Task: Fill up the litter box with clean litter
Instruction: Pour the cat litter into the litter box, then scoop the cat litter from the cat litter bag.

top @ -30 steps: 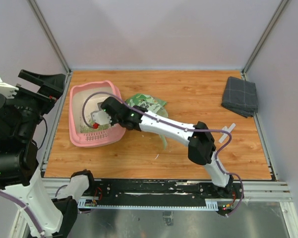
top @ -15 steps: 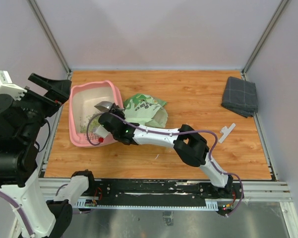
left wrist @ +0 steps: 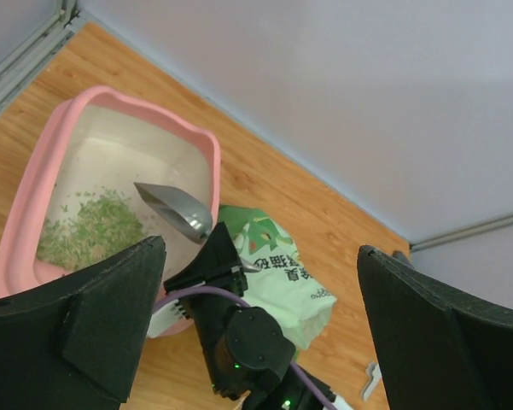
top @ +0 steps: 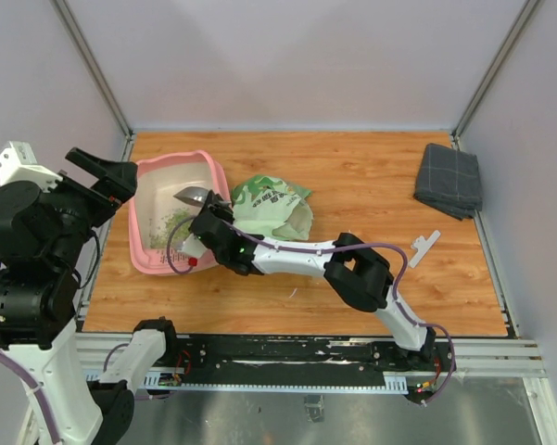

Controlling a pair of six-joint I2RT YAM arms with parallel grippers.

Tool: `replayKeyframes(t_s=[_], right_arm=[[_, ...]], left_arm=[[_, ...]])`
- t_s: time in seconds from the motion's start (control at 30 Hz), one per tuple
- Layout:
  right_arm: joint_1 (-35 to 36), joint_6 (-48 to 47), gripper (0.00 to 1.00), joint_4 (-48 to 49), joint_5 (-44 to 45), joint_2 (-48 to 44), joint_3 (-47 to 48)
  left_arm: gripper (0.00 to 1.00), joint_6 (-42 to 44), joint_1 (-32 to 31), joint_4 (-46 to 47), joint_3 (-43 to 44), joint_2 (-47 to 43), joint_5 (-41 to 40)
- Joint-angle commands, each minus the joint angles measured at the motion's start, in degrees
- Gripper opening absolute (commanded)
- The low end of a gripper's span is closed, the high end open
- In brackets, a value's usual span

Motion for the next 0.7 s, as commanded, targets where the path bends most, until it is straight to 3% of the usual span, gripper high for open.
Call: replayKeyframes(t_s=[0.0, 0.2, 0.3, 0.47, 0.67], right_arm=[[0.62, 9.56, 0.01, -3.79, 0.53, -4.26, 3.62], [0.70, 38.09, 0.01, -25.49, -4.41, -9.38, 12.74], [0.03, 49.47, 0.01, -27.85, -9.65, -15.91, 6.86], [-1.35, 59.83, 0.01, -26.59, -13.95, -29.02, -3.62], [-3.89, 77.24, 0.01, -44.79, -15.67, -37.23, 0.09]], left_arm=[[0.99, 0.74, -0.36, 0.25, -2.81, -1.17, -1.42], [0.99, -2.29, -0.37, 2.00, -5.02, -1.43, 0.02], [0.96, -4.23, -0.36, 5.96, -7.17, -2.76, 3.71], [0.88, -8.46, -0.37, 11.26, -12.08, -6.46, 12.66], [0.82, -12.75, -0.37, 16.55, -28.56, -16.58, 23.20]])
